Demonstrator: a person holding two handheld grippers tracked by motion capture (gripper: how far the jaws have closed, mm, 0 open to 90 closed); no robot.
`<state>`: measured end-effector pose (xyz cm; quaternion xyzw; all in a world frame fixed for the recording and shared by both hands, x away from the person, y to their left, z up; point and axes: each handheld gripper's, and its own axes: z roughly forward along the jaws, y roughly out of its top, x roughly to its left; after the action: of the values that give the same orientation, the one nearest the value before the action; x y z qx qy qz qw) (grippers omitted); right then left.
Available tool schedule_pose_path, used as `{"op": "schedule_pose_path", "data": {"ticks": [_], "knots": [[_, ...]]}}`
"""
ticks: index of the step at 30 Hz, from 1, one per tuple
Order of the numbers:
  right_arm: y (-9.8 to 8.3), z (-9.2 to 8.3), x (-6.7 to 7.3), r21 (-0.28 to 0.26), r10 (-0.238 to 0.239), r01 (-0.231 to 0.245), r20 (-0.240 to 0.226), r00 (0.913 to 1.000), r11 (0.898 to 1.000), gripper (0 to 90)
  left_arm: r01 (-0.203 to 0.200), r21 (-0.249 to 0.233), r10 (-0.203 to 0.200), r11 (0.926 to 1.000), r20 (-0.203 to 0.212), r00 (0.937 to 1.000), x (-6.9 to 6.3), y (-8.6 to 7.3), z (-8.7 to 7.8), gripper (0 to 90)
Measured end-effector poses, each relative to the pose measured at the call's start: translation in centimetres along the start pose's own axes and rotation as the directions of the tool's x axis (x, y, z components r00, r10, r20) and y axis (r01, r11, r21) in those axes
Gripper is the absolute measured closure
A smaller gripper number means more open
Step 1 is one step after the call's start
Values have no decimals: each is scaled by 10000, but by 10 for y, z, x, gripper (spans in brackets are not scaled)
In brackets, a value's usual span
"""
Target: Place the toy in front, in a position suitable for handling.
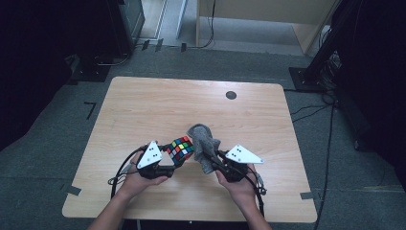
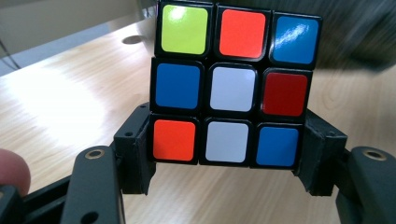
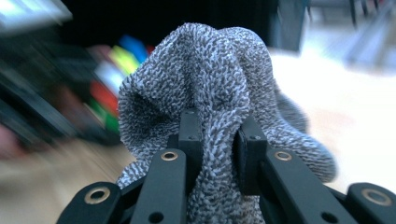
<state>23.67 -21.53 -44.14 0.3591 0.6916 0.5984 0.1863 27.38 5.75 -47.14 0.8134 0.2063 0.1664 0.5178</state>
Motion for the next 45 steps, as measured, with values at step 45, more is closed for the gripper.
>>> {"op": "schedule_pose_path", "data": {"ticks": [45], "knots": [[-4, 6, 5, 324, 690, -702, 351, 9970, 9970, 760, -128, -638, 172, 9979, 676, 9976, -11, 7, -6, 341]]}}
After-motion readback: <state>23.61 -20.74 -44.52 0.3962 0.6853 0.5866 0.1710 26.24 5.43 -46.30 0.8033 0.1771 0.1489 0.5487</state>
